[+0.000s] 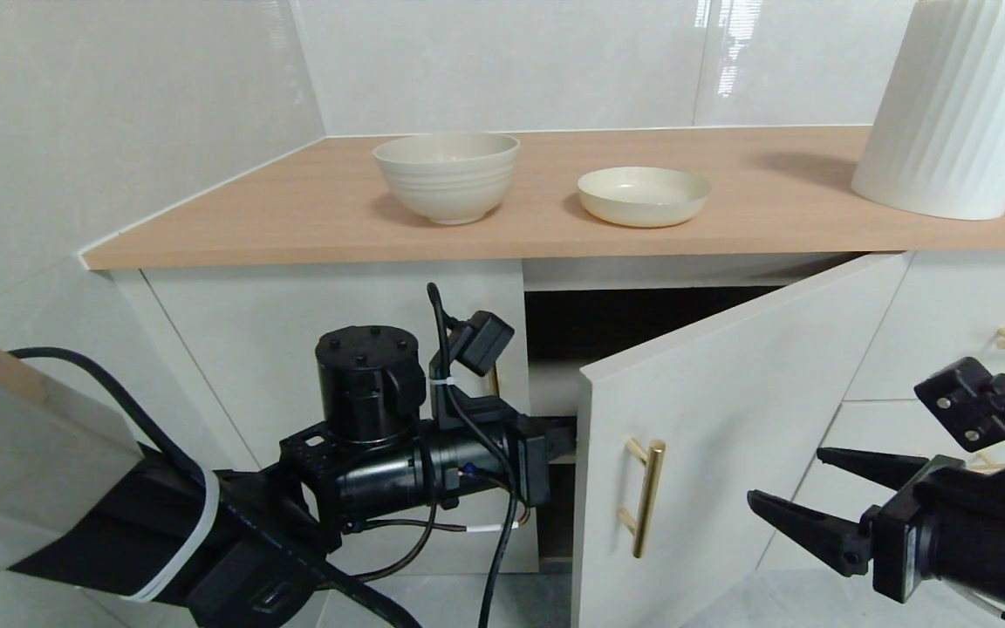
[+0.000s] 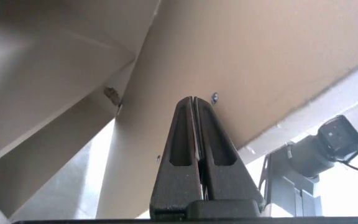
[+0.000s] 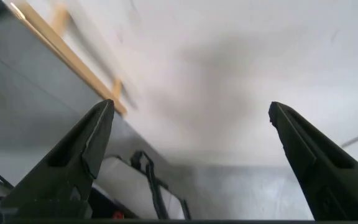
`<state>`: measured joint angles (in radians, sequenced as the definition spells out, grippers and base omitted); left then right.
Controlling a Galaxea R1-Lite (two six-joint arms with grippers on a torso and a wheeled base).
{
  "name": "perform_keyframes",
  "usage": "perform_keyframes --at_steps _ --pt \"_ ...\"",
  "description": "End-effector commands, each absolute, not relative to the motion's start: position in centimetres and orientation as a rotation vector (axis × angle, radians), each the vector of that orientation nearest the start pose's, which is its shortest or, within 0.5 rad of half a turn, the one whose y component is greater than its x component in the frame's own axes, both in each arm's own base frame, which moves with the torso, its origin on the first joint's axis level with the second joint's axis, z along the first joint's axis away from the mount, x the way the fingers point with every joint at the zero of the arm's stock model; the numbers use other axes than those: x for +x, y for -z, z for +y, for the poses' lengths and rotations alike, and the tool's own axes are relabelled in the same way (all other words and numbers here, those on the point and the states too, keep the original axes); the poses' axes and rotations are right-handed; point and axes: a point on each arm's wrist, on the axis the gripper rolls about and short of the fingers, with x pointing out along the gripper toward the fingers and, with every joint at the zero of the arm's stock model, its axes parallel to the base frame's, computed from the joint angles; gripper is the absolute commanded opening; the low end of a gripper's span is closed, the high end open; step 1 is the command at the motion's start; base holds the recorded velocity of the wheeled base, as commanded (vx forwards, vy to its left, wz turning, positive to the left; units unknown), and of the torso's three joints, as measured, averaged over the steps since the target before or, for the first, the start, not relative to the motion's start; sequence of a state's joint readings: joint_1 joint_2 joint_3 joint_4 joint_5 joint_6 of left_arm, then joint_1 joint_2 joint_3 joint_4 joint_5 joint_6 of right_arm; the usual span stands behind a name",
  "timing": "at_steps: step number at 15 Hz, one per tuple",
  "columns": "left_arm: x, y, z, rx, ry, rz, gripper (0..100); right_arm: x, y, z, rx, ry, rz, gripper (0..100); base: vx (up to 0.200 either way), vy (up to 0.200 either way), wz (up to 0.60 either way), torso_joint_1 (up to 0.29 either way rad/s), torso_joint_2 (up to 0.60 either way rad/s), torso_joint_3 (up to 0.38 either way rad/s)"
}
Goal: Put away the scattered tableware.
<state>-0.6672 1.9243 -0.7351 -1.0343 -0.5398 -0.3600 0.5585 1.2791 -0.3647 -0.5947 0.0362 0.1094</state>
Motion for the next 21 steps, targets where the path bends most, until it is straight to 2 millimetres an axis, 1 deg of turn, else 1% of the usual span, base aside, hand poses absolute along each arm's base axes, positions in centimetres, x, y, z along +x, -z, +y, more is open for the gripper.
perform_keyframes --at_steps 1,3,6,9,10,12,14,17,19,21 --pt "25.7 -12.9 -22.1 -0.302 1.166 0.390 0 14.7 -16.7 9.3 0.029 -0.580 0.324 100 0.000 0.000 0.00 0.000 0.00 0.000" --pt "25.8 -12.3 -22.4 -0.300 1.170 0.410 0 14.7 -16.6 9.3 0.028 -0.582 0.329 100 0.000 0.000 0.00 0.000 0.00 0.000" --pt "25.7 -12.0 -23.0 -0.297 1.181 0.418 0 14.6 -16.6 9.2 0.030 -0.582 0.328 100 0.000 0.000 0.00 0.000 0.00 0.000" --pt "26.0 -11.9 -23.3 -0.296 1.186 0.416 0 14.4 -16.2 9.2 0.027 -0.590 0.344 100 -0.200 0.000 0.00 0.005 0.00 0.002" --pt "26.0 -11.7 -23.5 -0.296 1.188 0.418 0 14.4 -16.2 9.2 0.027 -0.591 0.346 100 0.000 0.000 0.00 0.000 0.00 0.000" --pt "26.2 -11.6 -24.5 -0.293 1.205 0.415 0 14.3 -16.3 9.1 0.029 -0.593 0.340 100 0.000 0.000 0.00 0.000 0.00 0.000" --pt "26.4 -11.5 -24.8 -0.293 1.206 0.415 0 14.3 -16.3 9.1 0.029 -0.593 0.340 100 0.000 0.000 0.00 0.000 0.00 0.000" --pt "26.7 -11.3 -25.3 -0.307 1.207 0.421 0 13.7 -16.9 8.7 0.039 -0.598 0.304 100 0.000 0.000 0.00 0.000 0.00 0.000" --pt "26.6 -11.6 -25.3 -0.313 1.210 0.423 0 13.3 -17.3 8.5 0.040 -0.597 0.296 100 0.000 0.000 0.00 0.000 0.00 0.000" --pt "26.3 -12.2 -25.8 -0.310 1.219 0.443 0 12.4 -17.9 7.9 0.047 -0.598 0.271 100 0.000 0.000 0.00 0.000 0.00 0.000"
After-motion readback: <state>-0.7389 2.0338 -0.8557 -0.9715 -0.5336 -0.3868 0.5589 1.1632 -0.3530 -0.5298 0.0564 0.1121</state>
